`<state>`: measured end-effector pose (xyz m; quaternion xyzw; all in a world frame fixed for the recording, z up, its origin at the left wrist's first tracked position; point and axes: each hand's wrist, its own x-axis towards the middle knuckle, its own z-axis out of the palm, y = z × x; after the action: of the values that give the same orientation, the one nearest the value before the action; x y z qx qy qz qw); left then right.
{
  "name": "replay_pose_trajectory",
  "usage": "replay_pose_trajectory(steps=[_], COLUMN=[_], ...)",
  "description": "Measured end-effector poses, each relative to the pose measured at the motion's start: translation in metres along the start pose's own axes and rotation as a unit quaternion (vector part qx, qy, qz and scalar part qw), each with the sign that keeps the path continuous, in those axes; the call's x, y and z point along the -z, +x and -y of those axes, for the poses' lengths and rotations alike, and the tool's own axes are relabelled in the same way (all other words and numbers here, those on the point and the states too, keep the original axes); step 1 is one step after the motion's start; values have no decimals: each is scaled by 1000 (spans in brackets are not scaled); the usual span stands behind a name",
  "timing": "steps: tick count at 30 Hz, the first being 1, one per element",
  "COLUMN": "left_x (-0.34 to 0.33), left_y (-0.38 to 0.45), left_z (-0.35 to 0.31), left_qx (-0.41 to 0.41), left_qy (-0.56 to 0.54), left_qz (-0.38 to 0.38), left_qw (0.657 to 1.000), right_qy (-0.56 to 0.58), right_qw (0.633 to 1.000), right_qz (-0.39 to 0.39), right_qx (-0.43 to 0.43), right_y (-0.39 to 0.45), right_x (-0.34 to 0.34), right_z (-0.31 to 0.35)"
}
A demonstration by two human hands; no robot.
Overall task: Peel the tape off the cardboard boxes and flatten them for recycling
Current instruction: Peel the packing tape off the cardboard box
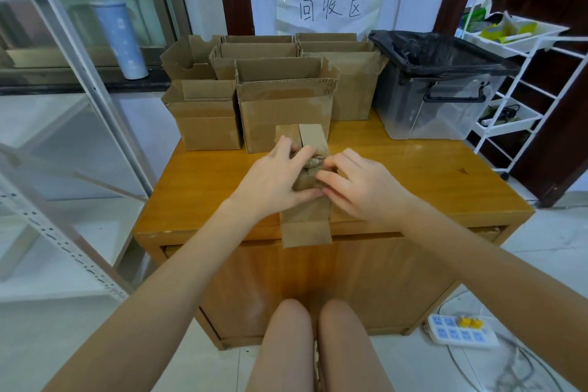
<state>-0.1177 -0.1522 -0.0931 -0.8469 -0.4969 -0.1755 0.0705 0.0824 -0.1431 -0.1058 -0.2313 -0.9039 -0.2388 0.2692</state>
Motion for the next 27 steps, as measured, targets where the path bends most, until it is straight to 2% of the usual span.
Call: replay_pose_trajectory(steps=[2, 6, 12, 16, 22, 27], left_x=[4, 9, 10, 2, -3, -3], left_y=[0, -3, -1, -1, 0, 0], left_z=[1, 4, 0, -5, -7, -11], left_qx=[-2, -3, 10, 10, 12, 9], left_qy=[-16, -30, -28, -43, -62, -61], left_qz=[15, 49, 43, 29, 32, 29], left_qw=[1000, 998, 999, 999, 997, 998], right_qy=[-25, -58, -79, -103, -12, 75], right_qw=[999, 996, 991, 992, 985, 955], right_qz=[17, -8, -44, -74, -133, -159], right_qx=[24, 65, 96, 12, -107, -241], right_y=[-6, -8, 6, 8, 6, 6], right_x=[4, -1, 1, -13, -16, -17], right_z=[-4, -5, 0, 15, 22, 32])
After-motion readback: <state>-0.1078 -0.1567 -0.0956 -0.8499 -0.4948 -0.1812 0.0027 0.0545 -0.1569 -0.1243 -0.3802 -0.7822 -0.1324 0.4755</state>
